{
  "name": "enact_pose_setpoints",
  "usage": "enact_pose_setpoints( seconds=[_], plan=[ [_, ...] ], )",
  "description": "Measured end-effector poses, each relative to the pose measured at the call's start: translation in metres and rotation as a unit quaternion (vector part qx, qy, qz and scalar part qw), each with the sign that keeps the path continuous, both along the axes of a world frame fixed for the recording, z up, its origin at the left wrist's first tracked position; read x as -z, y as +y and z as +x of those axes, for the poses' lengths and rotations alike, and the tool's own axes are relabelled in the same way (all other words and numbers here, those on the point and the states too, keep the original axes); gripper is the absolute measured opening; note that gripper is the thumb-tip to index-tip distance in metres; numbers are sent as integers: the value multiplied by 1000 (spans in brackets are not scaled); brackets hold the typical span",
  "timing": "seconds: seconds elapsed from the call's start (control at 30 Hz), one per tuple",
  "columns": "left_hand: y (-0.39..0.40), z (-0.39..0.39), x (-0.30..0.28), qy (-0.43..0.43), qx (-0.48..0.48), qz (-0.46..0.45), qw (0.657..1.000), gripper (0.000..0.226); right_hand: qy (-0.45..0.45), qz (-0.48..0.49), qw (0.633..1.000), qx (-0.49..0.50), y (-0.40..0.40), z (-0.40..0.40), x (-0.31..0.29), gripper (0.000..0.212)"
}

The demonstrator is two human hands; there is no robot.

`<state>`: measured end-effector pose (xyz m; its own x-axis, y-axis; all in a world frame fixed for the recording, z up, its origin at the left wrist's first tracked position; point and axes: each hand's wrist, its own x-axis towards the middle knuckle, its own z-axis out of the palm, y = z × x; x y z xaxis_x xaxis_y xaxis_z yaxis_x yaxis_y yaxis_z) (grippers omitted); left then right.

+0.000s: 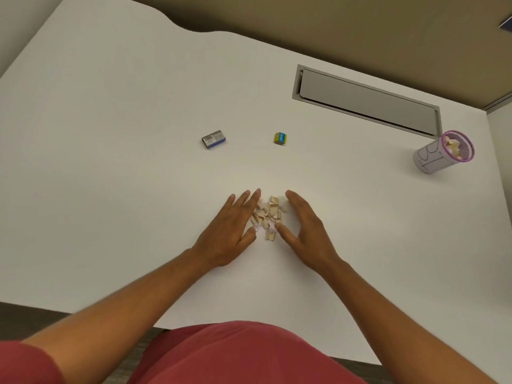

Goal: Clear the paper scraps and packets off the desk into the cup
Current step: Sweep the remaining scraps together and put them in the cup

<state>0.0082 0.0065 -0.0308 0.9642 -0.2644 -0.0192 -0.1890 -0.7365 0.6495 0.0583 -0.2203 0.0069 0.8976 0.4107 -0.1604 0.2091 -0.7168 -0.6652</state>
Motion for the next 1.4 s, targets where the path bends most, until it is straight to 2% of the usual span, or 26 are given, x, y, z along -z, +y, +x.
enact_pose_setpoints(
  seconds=[0.07, 0.13, 0.23, 0.3, 0.37, 0.5, 0.6, 0.67, 0.8, 0.9, 1.0, 1.13, 1.23, 1.33, 1.4],
  plan=[
    [4, -5, -2, -2, -19, -2, 1000, 84, 14, -38, 999, 7, -7, -3, -6, 93],
    [6, -2, -7, -15, -4, 49, 999, 94, 38, -74, 996, -13, -5, -4, -10, 109],
    [0, 11, -19, 30, 17, 141, 989, 103, 37, -110, 992, -50, 8, -1, -9, 115],
    [-8, 20, -27, 60, 17, 160, 985, 104, 26, -129, 989, -64, 20, 5, -9, 106],
    [-16, 25, -33, 80, 12, 144, 986, 95, 21, -141, 988, -65, 28, 10, -10, 88],
    [-27, 26, -30, 94, -31, 79, 992, 57, -1, -112, 993, -50, 34, 9, -6, 47],
    [-32, 24, -25, 86, -78, 47, 992, 29, -33, -113, 992, -33, 36, 3, 0, 26],
    [-33, 25, -23, 69, -94, 53, 992, 16, -62, -130, 989, -24, 38, -1, 2, 18],
    [-34, 28, -27, 45, -108, 49, 992, 21, -81, -129, 988, 0, 39, -2, 3, 17],
    [-38, 29, -29, 64, -143, 9, 988, 23, -47, -102, 993, 42, 31, 3, 6, 18],
    [-45, 35, -36, 103, -225, -92, 964, 9, 22, -9, 989, 148, 15, 10, -2, 15],
    [-60, 47, -49, 171, -308, -219, 910, 12, 158, 143, 942, 261, -26, 23, -9, 9],
    [-80, 59, -61, 204, -323, -300, 874, 13, 264, 289, 865, 315, -61, 33, -23, 11],
    [-111, 77, -73, 231, -314, -384, 837, 14, 313, 374, 803, 341, -98, 47, -41, 11],
    [-137, 91, -84, 246, -304, -427, 815, 15, 330, 415, 771, 351, -124, 57, -52, 19]
  ],
)
